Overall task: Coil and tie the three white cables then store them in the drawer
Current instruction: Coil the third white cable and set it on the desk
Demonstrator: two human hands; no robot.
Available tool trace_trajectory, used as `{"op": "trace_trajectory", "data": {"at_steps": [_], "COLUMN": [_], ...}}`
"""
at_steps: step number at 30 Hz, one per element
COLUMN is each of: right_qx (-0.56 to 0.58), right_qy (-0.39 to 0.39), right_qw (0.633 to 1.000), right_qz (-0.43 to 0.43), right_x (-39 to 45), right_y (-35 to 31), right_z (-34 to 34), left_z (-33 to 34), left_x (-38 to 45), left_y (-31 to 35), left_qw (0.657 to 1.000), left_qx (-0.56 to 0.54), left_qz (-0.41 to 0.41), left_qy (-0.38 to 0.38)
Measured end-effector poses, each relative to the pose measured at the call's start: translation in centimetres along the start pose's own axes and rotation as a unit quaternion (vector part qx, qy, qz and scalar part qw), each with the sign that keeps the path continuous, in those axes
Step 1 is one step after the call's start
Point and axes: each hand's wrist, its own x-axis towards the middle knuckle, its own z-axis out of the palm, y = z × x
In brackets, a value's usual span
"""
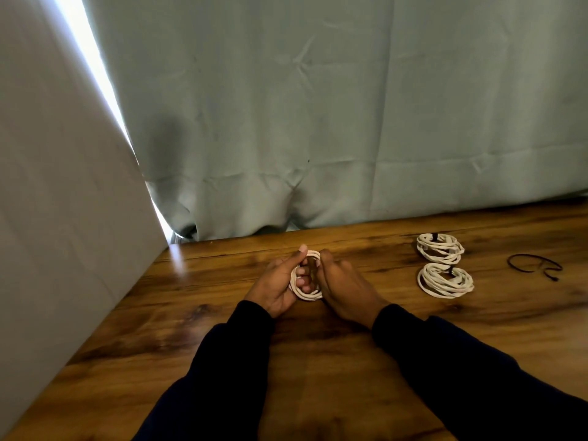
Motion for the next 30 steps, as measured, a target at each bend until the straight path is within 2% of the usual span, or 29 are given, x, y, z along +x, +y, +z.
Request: {"op": "trace_trajectory", "data": {"at_steps": [5, 10, 13, 17, 21, 30], "right_qx": [0.016, 0.063, 0.125, 0.182, 0.195, 0.196], "right_qy": [-0.029, -0.044, -0.035, -0.029, 0.005, 0.037], "right_qw": [0.999, 0.997, 0.991, 0.979, 0.977, 0.976], "right_qz": [0.006, 0.005, 0.034, 0.084, 0.088, 0.084], "right_x": [0.1, -0.2, -0.2, -0.4, -0.3, -0.5], "right_y": [-0.4, -0.5, -0.3, -0.5, -0.6, -0.2], "right_z": [-0.3, -0.3, -0.3, -0.7, -0.8, -0.8], "left_z": [0.1, 0.4, 0.7, 0.9, 0.7, 1.1], "left_x": [0.2, 0.1, 0.0, -0.2, -0.2, -0.4], "left_y": [-0.1, 0.3, 0.3, -0.4, -0.8, -0.5], "left_qw": [1.0, 0.998, 0.997, 0.998, 0.999, 0.998], "left_qx": [0.019, -0.033, -0.047, -0.057, -0.047, -0.049], "left_qz": [0.001, -0.044, -0.042, -0.021, 0.021, 0.028], "left_qy": [-0.004, -0.025, -0.041, -0.014, 0.001, -0.037]}}
